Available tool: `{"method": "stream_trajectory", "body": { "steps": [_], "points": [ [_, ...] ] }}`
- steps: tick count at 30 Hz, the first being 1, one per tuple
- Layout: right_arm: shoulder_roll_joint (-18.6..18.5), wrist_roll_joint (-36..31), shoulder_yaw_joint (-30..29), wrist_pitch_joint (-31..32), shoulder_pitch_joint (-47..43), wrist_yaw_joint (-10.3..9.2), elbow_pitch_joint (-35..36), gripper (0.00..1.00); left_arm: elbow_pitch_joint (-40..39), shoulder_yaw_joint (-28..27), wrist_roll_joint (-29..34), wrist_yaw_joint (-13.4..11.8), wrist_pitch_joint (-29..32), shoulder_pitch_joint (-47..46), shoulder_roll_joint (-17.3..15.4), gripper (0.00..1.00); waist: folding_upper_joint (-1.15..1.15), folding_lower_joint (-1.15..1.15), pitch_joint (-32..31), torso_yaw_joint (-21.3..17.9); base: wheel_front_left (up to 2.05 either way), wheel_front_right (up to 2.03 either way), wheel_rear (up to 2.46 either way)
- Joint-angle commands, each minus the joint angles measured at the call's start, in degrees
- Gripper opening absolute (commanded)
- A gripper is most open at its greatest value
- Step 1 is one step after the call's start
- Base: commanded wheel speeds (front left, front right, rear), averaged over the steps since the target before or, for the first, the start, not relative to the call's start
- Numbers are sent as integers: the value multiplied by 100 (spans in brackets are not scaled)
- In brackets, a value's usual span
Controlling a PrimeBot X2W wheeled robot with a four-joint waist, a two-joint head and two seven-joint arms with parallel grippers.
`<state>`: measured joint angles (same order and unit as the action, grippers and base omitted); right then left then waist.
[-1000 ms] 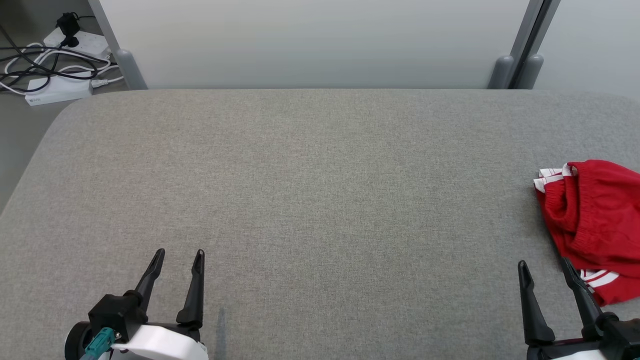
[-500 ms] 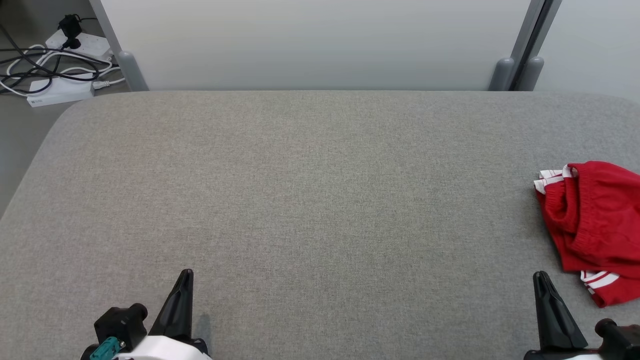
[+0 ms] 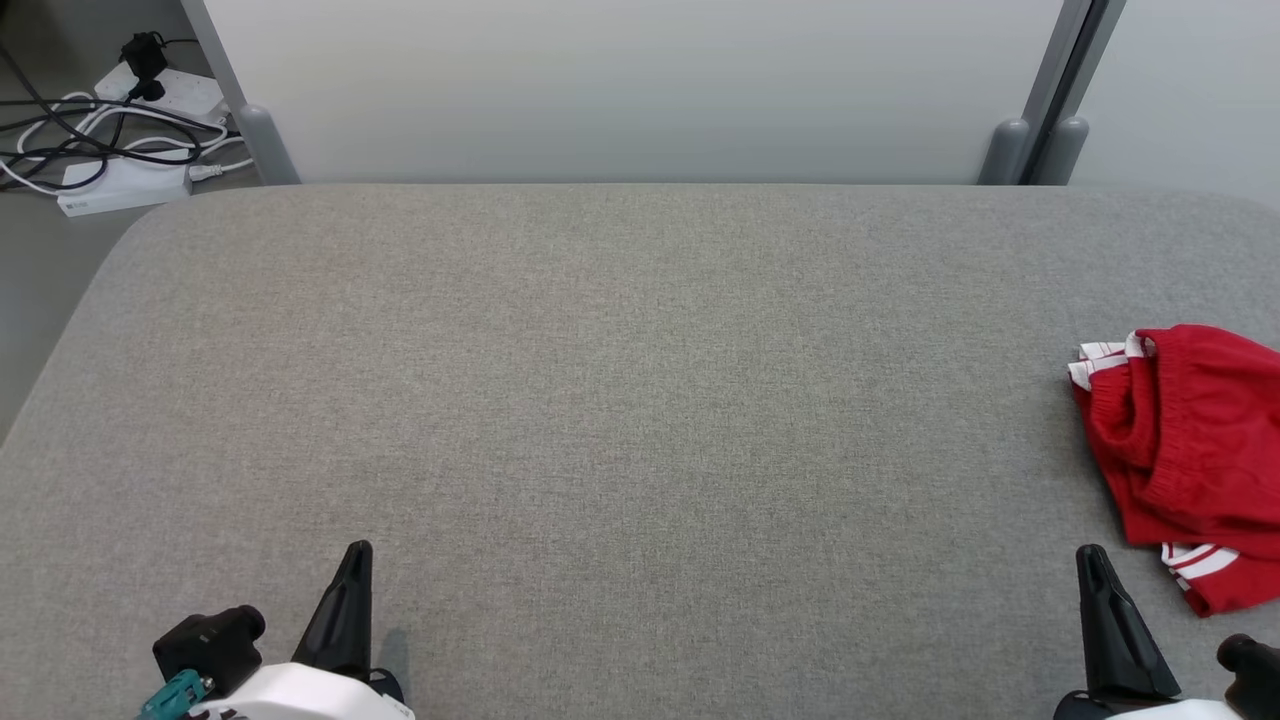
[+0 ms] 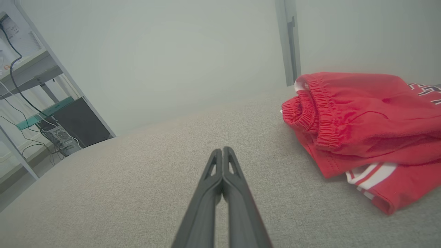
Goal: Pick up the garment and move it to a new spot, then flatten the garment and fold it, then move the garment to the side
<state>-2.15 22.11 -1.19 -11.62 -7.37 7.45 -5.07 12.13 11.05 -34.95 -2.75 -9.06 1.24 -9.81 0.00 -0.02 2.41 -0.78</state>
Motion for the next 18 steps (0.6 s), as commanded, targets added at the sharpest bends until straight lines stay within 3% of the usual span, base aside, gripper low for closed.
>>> {"method": "stream_trajectory", "body": {
  "steps": [1, 18],
  "points": [
    [-102, 184, 19, 30, 221, 1, 84, 0, -108, -131, -117, 45, 21, -240, -34, 0, 0, 1, -2, 1, 0, 0, 0],
    [-158, 1466, 6, 278, 417, 1, -84, 0, -58, -411, -1119, 219, 287, -327, 88, 0, 0, 1, -41, 15, 0, 0, 0]
  ]
}}
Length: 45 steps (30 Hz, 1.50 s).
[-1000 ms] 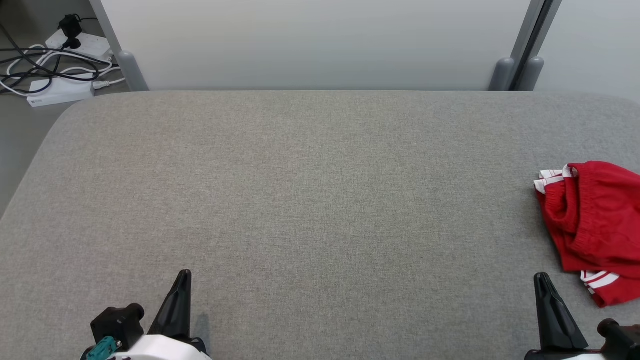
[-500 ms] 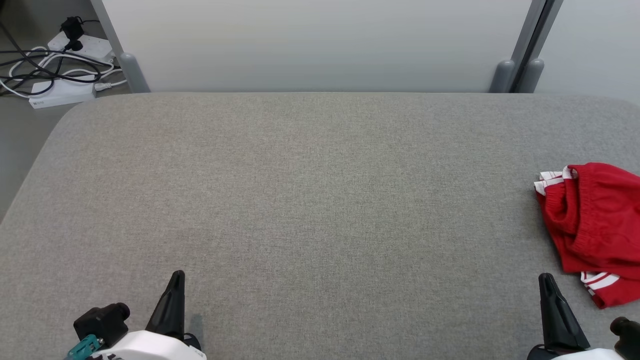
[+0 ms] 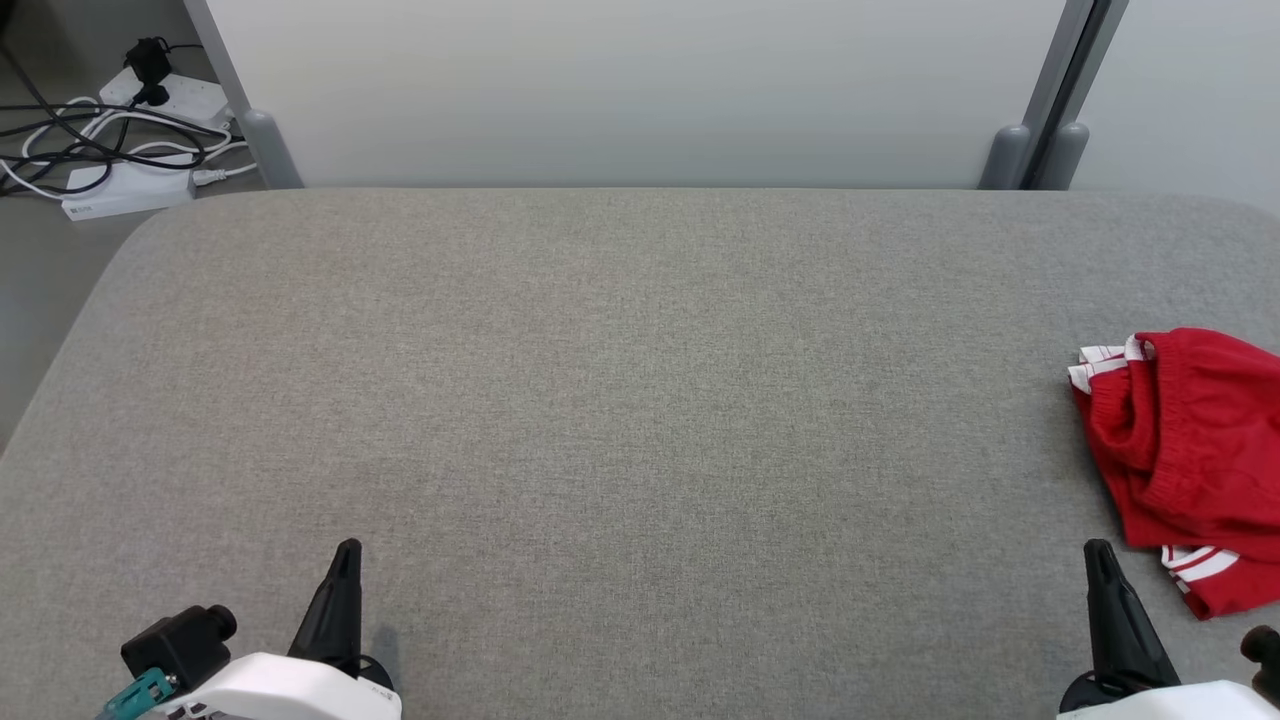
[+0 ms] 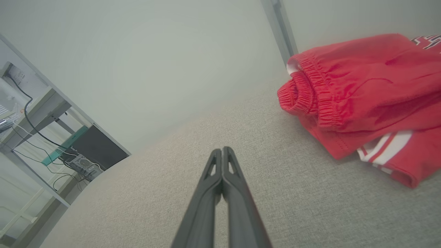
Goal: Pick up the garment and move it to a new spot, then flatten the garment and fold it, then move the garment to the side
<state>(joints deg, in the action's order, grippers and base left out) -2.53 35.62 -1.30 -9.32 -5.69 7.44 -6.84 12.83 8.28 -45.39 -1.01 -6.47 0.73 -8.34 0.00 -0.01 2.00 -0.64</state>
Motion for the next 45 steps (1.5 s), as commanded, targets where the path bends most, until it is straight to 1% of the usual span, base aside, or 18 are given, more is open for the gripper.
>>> {"method": "stream_trajectory", "body": {
  "steps": [1, 45],
  "points": [
    [-122, 185, 15, 62, 259, 2, 83, 0, -124, -150, -131, 54, 42, -281, -51, 0, 0, 1, -2, 1, 0, 0, 0],
    [-189, 3174, -109, 731, 730, 3, -326, 0, 4, -833, -2517, 469, 688, -495, 251, 0, 0, 1, -96, 34, 0, 0, 0]
  ]
}}
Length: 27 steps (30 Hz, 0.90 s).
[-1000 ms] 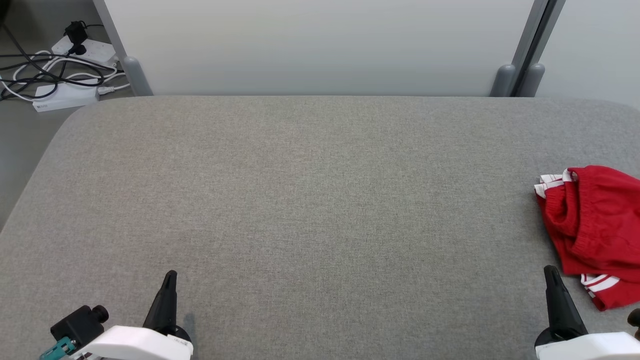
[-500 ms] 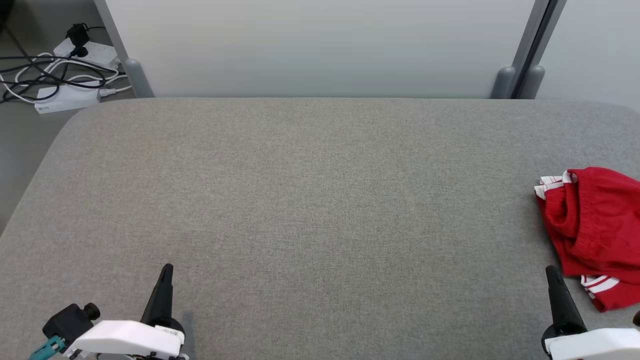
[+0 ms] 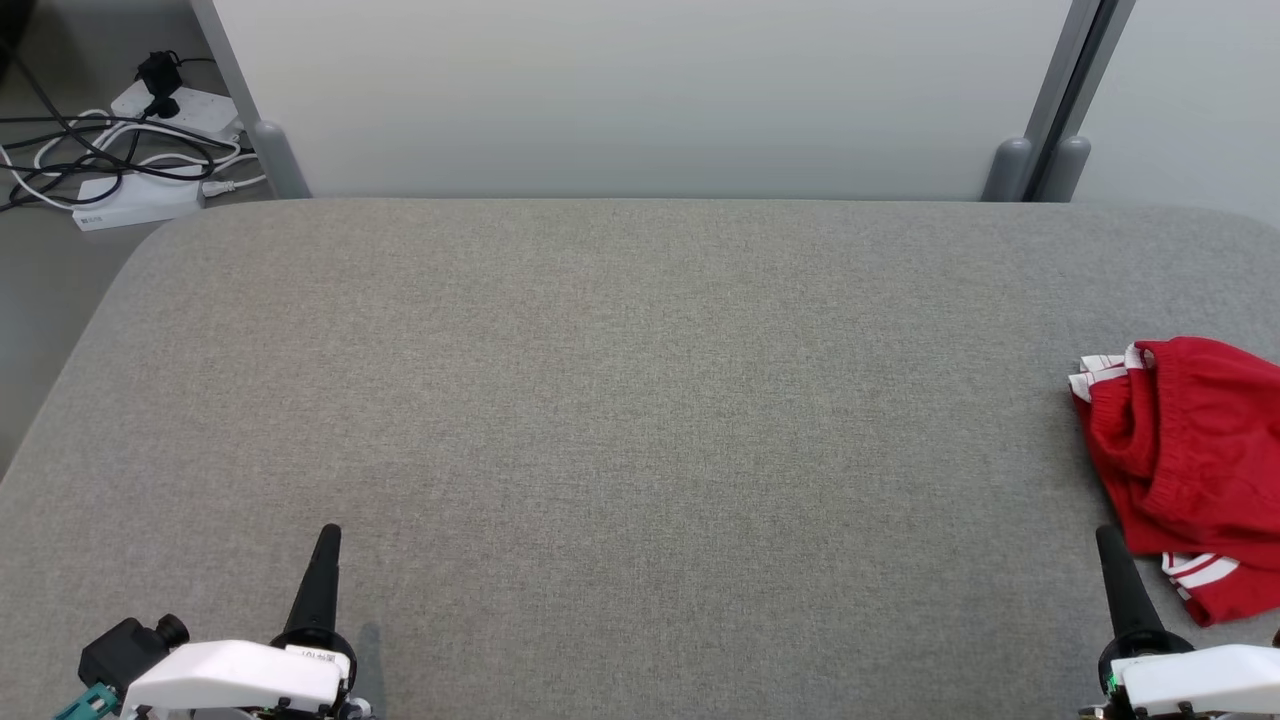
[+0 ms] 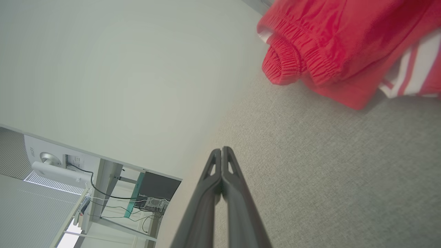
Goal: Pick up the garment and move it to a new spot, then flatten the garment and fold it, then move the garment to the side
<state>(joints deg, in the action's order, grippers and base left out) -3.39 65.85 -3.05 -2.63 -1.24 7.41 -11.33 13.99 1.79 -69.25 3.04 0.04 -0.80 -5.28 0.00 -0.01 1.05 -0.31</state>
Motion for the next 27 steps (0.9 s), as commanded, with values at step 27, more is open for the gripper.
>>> {"method": "stream_trajectory", "body": {
  "steps": [27],
  "points": [
    [-116, 1924, -48, 496, 574, 7, -126, 0, -34, -601, -1567, 316, 431, -471, 130, 0, 0, 0, -58, 21, 0, 0, 0]
  ]
}}
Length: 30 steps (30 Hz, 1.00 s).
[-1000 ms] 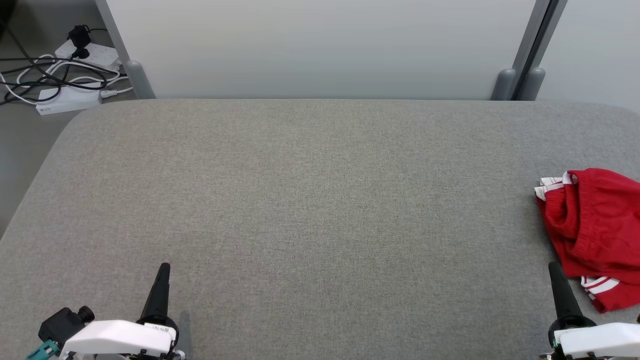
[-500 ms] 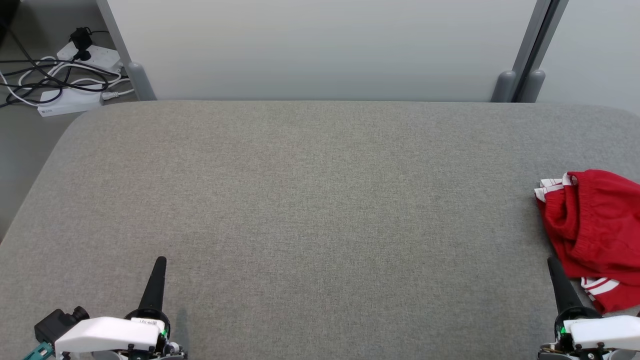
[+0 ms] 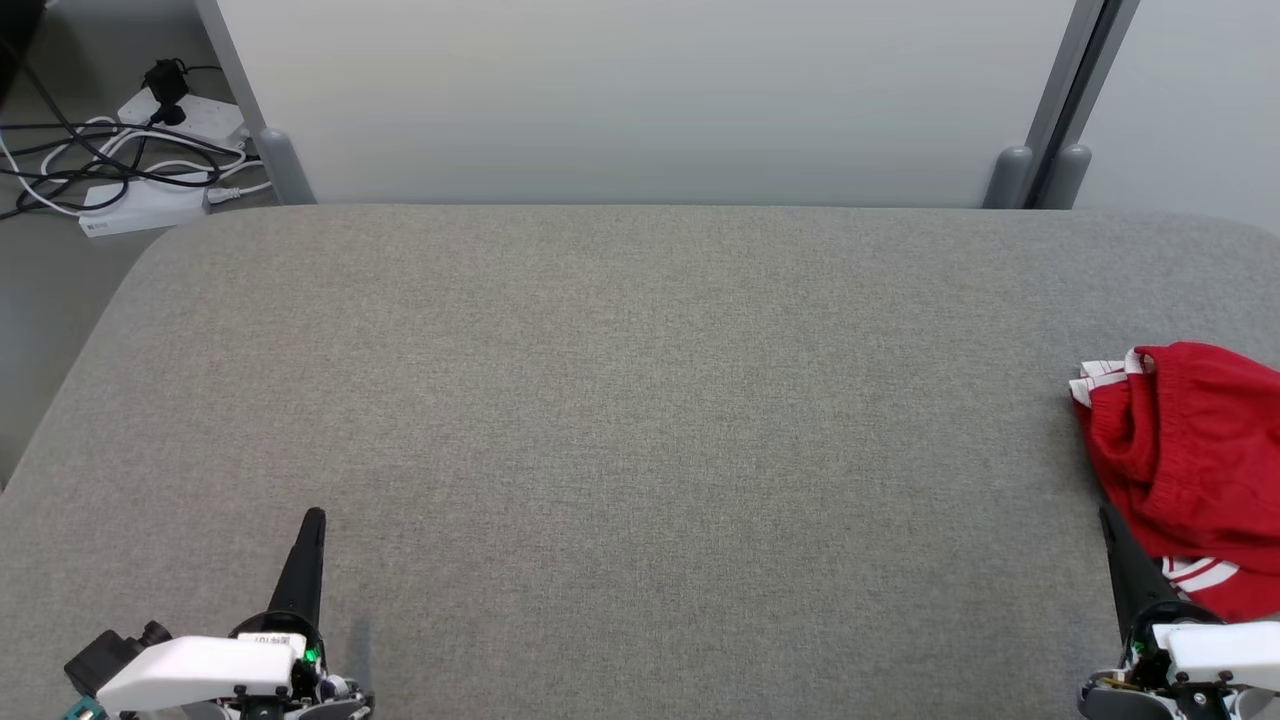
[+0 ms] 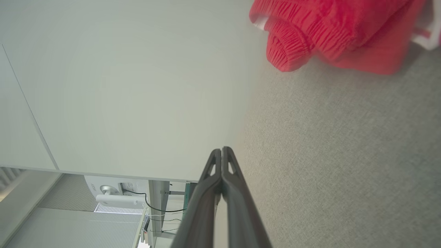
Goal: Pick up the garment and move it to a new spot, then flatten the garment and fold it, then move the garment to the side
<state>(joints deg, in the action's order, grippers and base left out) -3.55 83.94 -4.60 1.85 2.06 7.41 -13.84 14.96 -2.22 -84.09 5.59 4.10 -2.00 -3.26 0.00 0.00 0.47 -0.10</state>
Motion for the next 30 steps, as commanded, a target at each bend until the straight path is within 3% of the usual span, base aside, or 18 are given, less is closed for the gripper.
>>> {"method": "stream_trajectory", "body": {
  "steps": [1, 12, 30],
  "points": [
    [-99, 182, 102, 65, 255, 7, 114, 0, -127, -216, -139, 71, 39, -356, -65, 0, 0, 0, -2, 1, 0, 0, 0],
    [-101, 994, 43, 270, 388, 8, -1, 0, -91, -409, -801, 187, 221, -416, 21, 0, 0, 0, -28, 10, 0, 0, 0],
    [-71, 982, -1, 310, 395, 8, -7, 0, -90, -420, -816, 190, 230, -418, 27, 0, 0, 0, -29, 10, 0, 0, 0]
  ]
}}
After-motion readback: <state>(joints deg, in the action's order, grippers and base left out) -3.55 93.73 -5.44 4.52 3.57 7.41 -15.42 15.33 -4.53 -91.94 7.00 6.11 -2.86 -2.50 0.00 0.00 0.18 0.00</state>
